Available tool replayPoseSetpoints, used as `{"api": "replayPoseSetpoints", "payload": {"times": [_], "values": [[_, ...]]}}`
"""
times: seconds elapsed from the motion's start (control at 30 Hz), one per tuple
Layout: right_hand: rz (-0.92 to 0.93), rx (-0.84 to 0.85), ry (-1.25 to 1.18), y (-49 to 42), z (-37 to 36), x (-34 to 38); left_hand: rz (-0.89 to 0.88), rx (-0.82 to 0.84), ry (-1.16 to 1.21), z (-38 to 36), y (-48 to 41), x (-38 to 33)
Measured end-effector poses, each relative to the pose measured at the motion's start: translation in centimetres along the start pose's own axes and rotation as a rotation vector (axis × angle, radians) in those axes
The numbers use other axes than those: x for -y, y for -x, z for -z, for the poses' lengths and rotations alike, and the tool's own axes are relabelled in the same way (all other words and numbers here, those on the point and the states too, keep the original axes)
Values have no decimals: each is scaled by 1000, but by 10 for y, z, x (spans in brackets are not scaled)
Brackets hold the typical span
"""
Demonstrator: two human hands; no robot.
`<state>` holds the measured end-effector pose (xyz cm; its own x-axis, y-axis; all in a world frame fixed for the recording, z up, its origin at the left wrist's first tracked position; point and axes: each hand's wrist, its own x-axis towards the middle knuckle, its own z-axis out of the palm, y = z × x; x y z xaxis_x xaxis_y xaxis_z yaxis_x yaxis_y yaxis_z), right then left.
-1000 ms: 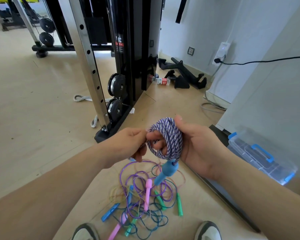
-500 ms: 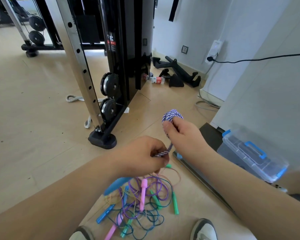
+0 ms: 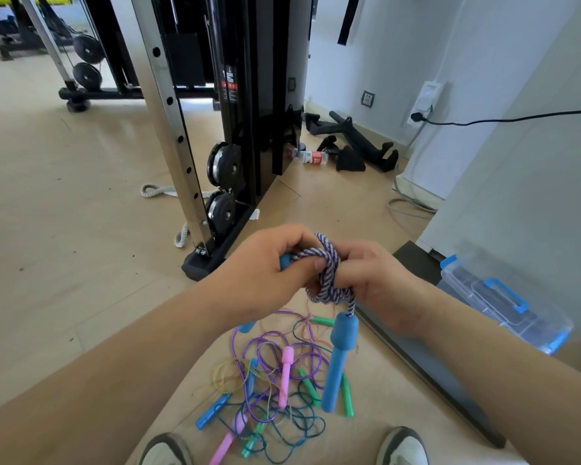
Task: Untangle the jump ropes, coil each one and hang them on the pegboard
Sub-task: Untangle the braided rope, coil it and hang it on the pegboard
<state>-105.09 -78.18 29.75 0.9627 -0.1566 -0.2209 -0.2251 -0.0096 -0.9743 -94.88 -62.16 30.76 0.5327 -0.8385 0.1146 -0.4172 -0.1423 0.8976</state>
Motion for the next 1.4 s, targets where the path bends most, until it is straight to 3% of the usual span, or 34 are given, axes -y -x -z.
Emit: {"api": "replayPoseSetpoints", "payload": {"times": [0.17, 0.27, 0.37, 0.5, 0.57, 0.7, 0.8, 0.93, 1.07, 1.23, 1.4], "values": [[67, -54, 154, 3, -4, -6, 48, -74, 34, 0, -1, 4], [41, -129, 334, 4, -2, -8, 7, -52, -106, 7, 0, 5], [-76, -112, 403, 6, -3, -10, -158, -43, -314, 14, -2, 11], [-198, 47, 349, 9, -5, -7, -429, -121, -630, 12, -11, 13], [-232, 93, 268, 9, -7, -6, -380, -142, -622, 8, -13, 14], [-311, 91, 210, 9, -5, -6, -163, -61, -346, 1, -9, 20], [-311, 106, 266, 12, -2, -3, -129, 82, -252, -2, -3, 16], [-257, 98, 313, 16, -3, 0, -200, 294, -444, -9, 1, 14], [-221, -5, 461, 16, -2, 1, -258, 164, -510, -8, -6, 14], [-83, -193, 522, 13, -1, 4, -210, 131, -514, -1, -11, 16], [-65, -49, 654, 16, -2, 9, -197, 137, -506, -3, -2, 12]]}}
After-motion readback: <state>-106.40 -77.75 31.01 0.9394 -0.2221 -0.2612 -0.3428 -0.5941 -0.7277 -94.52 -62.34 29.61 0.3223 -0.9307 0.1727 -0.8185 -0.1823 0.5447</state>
